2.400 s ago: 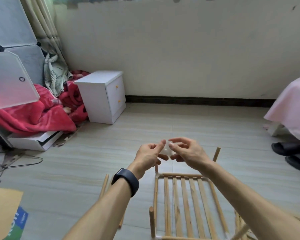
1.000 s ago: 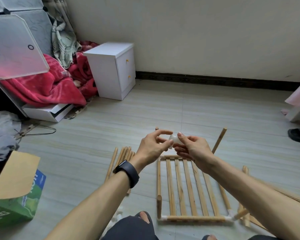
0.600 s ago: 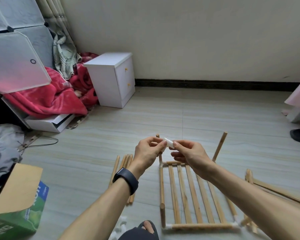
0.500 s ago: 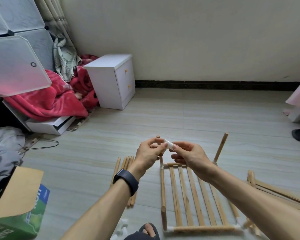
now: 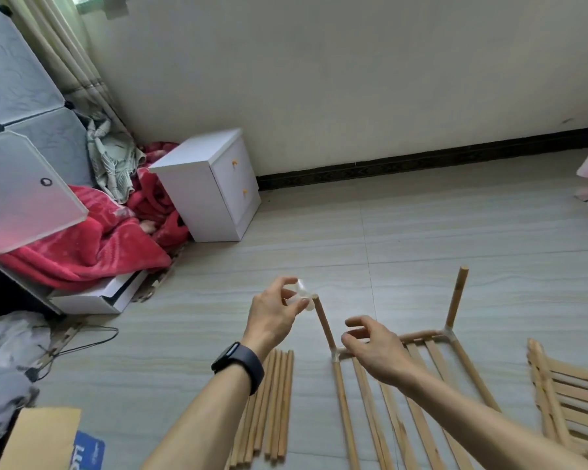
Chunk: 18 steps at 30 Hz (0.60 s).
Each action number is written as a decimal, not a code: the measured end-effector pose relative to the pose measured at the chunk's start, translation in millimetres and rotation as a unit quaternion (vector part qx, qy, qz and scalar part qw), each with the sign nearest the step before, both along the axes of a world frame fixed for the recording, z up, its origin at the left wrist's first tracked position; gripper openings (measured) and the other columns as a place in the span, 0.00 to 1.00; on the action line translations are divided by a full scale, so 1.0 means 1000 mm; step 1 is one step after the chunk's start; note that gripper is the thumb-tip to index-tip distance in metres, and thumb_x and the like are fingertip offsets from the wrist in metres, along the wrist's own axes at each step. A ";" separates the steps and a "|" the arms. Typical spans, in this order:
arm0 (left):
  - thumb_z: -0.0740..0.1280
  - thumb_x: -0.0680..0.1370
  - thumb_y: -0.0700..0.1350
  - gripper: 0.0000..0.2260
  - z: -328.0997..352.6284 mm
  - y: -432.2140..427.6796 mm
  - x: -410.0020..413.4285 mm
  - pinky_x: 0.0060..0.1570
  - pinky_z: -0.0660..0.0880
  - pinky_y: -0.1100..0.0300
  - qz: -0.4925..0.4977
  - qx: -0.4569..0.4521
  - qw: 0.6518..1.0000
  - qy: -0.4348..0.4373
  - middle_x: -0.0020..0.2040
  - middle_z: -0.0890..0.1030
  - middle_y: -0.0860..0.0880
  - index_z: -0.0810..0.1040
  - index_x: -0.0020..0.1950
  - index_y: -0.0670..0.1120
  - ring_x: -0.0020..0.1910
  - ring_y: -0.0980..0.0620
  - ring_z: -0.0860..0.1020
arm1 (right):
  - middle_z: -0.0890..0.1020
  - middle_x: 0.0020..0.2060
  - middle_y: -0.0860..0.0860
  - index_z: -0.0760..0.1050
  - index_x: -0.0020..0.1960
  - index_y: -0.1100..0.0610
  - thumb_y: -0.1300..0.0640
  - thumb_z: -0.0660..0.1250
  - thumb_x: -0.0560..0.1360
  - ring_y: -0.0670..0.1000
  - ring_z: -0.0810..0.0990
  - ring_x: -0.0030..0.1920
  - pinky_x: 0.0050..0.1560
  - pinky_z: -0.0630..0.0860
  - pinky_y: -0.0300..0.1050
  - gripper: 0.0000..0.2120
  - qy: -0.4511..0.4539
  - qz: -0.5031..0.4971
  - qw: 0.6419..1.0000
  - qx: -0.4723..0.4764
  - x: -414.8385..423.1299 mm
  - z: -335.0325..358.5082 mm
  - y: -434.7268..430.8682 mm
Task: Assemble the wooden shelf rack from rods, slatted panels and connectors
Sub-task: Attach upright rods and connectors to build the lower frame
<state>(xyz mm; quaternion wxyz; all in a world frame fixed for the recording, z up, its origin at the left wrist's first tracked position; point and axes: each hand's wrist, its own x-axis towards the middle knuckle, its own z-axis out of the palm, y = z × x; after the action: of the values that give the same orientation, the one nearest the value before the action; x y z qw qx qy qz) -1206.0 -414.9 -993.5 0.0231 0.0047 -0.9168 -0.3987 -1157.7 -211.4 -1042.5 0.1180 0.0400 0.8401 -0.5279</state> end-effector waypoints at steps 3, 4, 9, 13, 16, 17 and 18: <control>0.74 0.78 0.50 0.19 -0.007 -0.005 -0.024 0.50 0.75 0.67 -0.047 -0.022 0.998 -0.046 0.55 0.82 0.53 0.78 0.68 0.52 0.52 0.58 0.80 | 0.79 0.63 0.47 0.69 0.73 0.44 0.47 0.63 0.82 0.47 0.81 0.56 0.57 0.79 0.46 0.19 0.024 0.015 0.999 -0.027 -0.029 -0.007 -0.008; 0.73 0.78 0.49 0.19 -0.008 -0.006 -0.032 0.55 0.76 0.63 -0.069 -0.020 0.995 -0.067 0.57 0.83 0.50 0.78 0.68 0.51 0.55 0.55 0.80 | 0.77 0.65 0.47 0.67 0.75 0.41 0.48 0.62 0.83 0.49 0.81 0.59 0.60 0.78 0.48 0.20 0.032 0.022 0.998 -0.047 -0.042 -0.007 -0.011; 0.71 0.80 0.45 0.16 -0.003 -0.011 -0.062 0.51 0.77 0.64 -0.158 0.070 0.971 -0.166 0.53 0.83 0.52 0.80 0.68 0.49 0.49 0.57 0.80 | 0.79 0.64 0.52 0.70 0.74 0.48 0.51 0.57 0.86 0.56 0.85 0.56 0.59 0.81 0.52 0.17 -0.024 0.067 0.977 -0.200 -0.110 -0.004 -0.021; 0.71 0.79 0.41 0.14 -0.007 -0.015 -0.081 0.51 0.79 0.58 -0.125 0.204 0.951 -0.196 0.50 0.84 0.47 0.81 0.64 0.49 0.47 0.52 0.83 | 0.86 0.49 0.57 0.81 0.56 0.60 0.54 0.65 0.84 0.56 0.86 0.49 0.53 0.83 0.48 0.10 -0.052 0.051 0.955 -0.286 -0.136 -0.012 -0.023; 0.70 0.80 0.46 0.14 -0.018 -0.011 -0.090 0.51 0.81 0.56 -0.007 0.234 0.959 -0.160 0.56 0.84 0.44 0.78 0.65 0.47 0.51 0.49 0.84 | 0.86 0.47 0.56 0.81 0.54 0.61 0.56 0.73 0.78 0.52 0.87 0.45 0.48 0.83 0.43 0.08 -0.031 -0.048 0.942 -0.331 -0.145 -0.018 -0.023; 0.70 0.80 0.47 0.14 -0.023 -0.010 -0.091 0.51 0.81 0.56 0.013 0.232 0.960 -0.153 0.56 0.84 0.45 0.78 0.65 0.47 0.51 0.49 0.84 | 0.86 0.47 0.57 0.81 0.52 0.61 0.57 0.74 0.78 0.53 0.87 0.46 0.49 0.83 0.44 0.08 -0.022 -0.078 0.943 -0.323 -0.147 -0.022 -0.025; 0.70 0.80 0.48 0.13 -0.028 -0.008 -0.091 0.51 0.81 0.56 0.019 0.231 0.960 -0.156 0.55 0.85 0.46 0.79 0.64 0.47 0.52 0.49 0.84 | 0.86 0.47 0.57 0.82 0.52 0.61 0.57 0.74 0.77 0.53 0.87 0.47 0.50 0.84 0.45 0.08 -0.018 -0.098 0.945 -0.312 -0.147 -0.026 -0.027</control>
<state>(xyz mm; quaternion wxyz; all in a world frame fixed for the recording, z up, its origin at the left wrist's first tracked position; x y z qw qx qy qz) -1297.1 -422.6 -1021.8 -0.1142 0.0897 -0.7918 -0.5933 -1304.7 -238.8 -1068.1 0.0872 0.0925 0.6235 -0.7714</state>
